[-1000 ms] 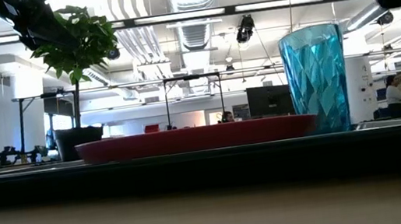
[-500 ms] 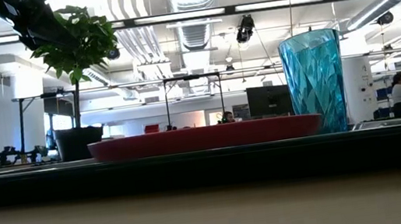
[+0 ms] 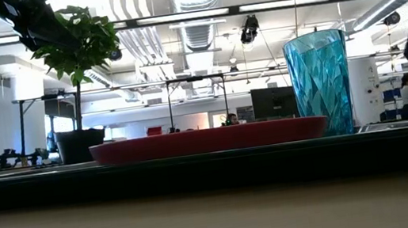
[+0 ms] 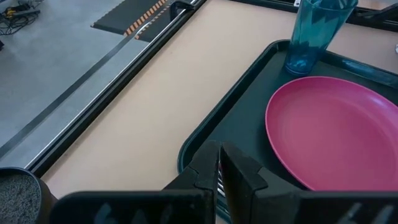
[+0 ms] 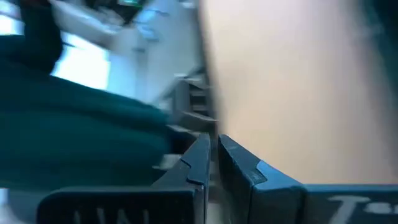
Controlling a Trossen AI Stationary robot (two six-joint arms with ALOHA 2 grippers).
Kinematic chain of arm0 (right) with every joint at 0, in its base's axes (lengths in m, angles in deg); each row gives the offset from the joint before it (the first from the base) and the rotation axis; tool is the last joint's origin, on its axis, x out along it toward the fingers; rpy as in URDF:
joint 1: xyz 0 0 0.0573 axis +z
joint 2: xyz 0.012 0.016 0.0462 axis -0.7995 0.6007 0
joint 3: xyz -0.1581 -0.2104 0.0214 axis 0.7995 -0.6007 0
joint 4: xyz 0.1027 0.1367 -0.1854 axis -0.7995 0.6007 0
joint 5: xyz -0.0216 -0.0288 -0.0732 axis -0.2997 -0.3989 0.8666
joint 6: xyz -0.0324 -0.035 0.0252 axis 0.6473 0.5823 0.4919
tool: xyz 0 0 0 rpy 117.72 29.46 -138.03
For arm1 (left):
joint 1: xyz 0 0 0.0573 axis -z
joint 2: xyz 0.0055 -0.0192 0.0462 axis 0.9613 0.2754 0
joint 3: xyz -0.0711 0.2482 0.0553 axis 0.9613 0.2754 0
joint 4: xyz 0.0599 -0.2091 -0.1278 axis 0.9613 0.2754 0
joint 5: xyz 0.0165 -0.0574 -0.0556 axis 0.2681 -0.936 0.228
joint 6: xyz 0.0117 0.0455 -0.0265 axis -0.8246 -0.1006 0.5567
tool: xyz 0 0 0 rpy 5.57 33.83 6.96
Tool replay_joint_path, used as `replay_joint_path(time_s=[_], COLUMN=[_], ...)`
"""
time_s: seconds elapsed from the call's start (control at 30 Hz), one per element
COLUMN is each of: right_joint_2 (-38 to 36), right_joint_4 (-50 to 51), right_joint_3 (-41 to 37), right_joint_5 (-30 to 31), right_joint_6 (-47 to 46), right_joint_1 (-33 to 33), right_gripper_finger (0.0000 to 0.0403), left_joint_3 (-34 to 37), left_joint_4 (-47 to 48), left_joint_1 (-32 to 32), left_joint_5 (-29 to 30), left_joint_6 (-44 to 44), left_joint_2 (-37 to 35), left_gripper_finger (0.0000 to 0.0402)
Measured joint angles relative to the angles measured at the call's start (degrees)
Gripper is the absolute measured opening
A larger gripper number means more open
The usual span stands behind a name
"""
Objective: Pick and place plate/cup/fork/spoon on tray
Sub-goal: Move the black tray to the center of the table
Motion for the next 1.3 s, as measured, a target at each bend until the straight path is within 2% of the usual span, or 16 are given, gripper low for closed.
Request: replay_joint_path(time_s=[0.1, 0.2, 0.5, 1.17, 1.3], right_joint_2=[5.0, 8.7, 12.6, 12.4, 12.3], right_joint_4=[-11.2, -15.8, -14.7, -5.2, -2.6], right_joint_3=[0.1, 1.5, 4.6, 4.8, 4.8], right_joint_5=[-1.5, -1.6, -1.2, 0.4, 2.6], right_joint_6=[-1.0, -3.0, -3.7, -0.9, 0.0], right_joint_1=[0.7, 1.6, 2.2, 1.7, 1.6], right_gripper_finger=[0.0022, 0.0022, 0.0022, 0.0022, 0.0022], left_joint_3=[0.0, 0.0, 0.0, 0.0, 0.0], left_joint_4=[0.0, 0.0, -0.1, -0.1, -0.1], left_joint_1=[0.0, 0.0, 0.0, 0.0, 0.0], left_joint_5=[0.0, 0.0, 0.0, -0.2, -0.2], left_joint_6=[0.0, -0.2, -0.3, -0.3, -0.3], left_joint_2=[0.0, 0.0, 1.4, 3.2, 2.8], left_gripper_finger=[0.0000, 0.0000, 0.0000, 0.0000, 0.0000])
